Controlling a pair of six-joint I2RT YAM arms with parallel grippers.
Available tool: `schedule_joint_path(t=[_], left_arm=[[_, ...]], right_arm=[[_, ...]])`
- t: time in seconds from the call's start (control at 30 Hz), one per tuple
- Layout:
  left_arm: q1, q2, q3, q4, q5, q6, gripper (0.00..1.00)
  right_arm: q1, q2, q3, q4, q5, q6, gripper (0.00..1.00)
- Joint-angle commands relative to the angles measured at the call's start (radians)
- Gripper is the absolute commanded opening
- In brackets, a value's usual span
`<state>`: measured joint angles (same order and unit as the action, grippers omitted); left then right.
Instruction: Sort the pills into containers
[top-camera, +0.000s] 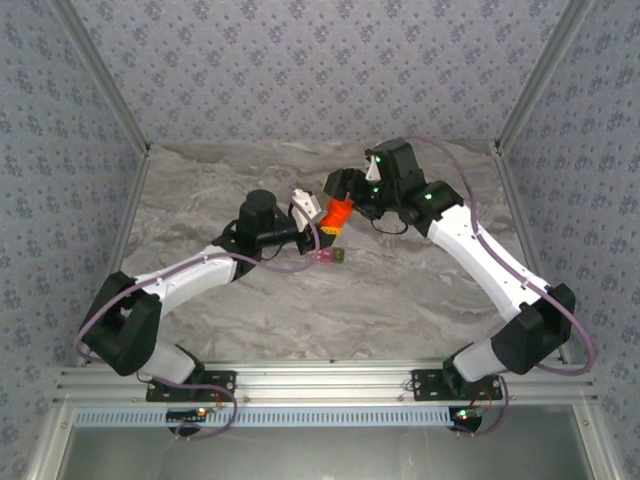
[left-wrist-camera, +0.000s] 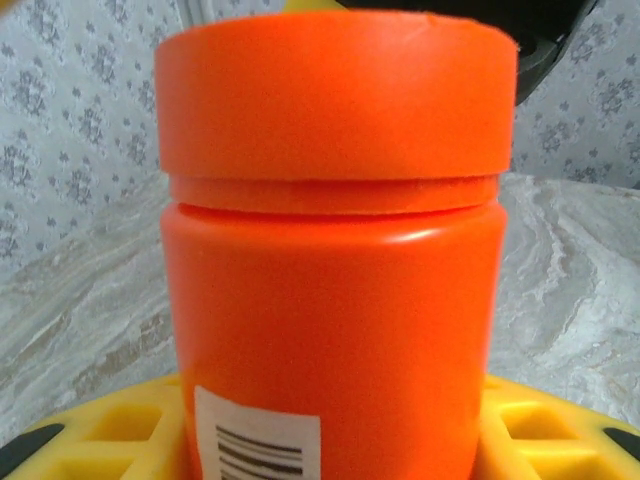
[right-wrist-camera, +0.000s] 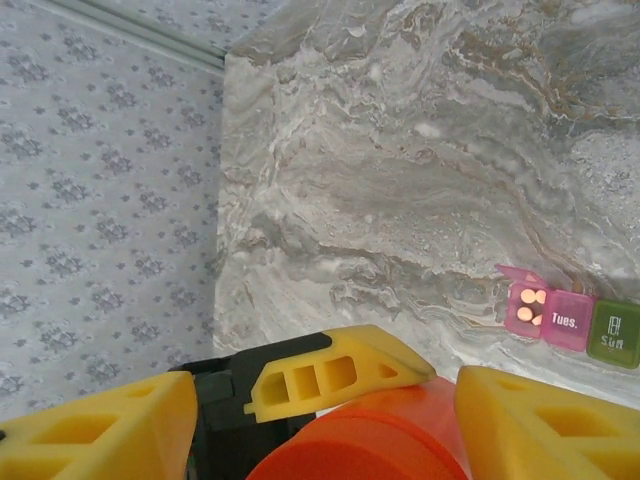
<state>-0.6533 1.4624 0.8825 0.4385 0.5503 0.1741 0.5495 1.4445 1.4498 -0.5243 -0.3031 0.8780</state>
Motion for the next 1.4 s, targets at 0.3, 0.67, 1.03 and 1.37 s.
schedule_joint_path(t=[0.3, 0.67, 1.03, 1.37], left_arm=[[-0.009, -0.019, 0.024, 0.093, 0.037, 0.014, 0.00], [-0.009, -0.024, 0.023, 0.091, 0.037, 0.013, 0.00], [-0.009, -0.027, 0.019, 0.091, 0.036, 0.013, 0.00], [-0.009, -0.029, 0.018, 0.092, 0.033, 0.014, 0.00]], right_arm=[[-0.150, -0.005, 0.219, -0.367, -0.306, -0.844, 0.75], [-0.091, 0.141, 0.369, -0.523, -0.225, -0.981, 0.75], [-0.085, 0.174, 0.380, -0.541, -0.227, -0.978, 0.69], [-0.080, 0.191, 0.390, -0.553, -0.223, -0.940, 0.49]])
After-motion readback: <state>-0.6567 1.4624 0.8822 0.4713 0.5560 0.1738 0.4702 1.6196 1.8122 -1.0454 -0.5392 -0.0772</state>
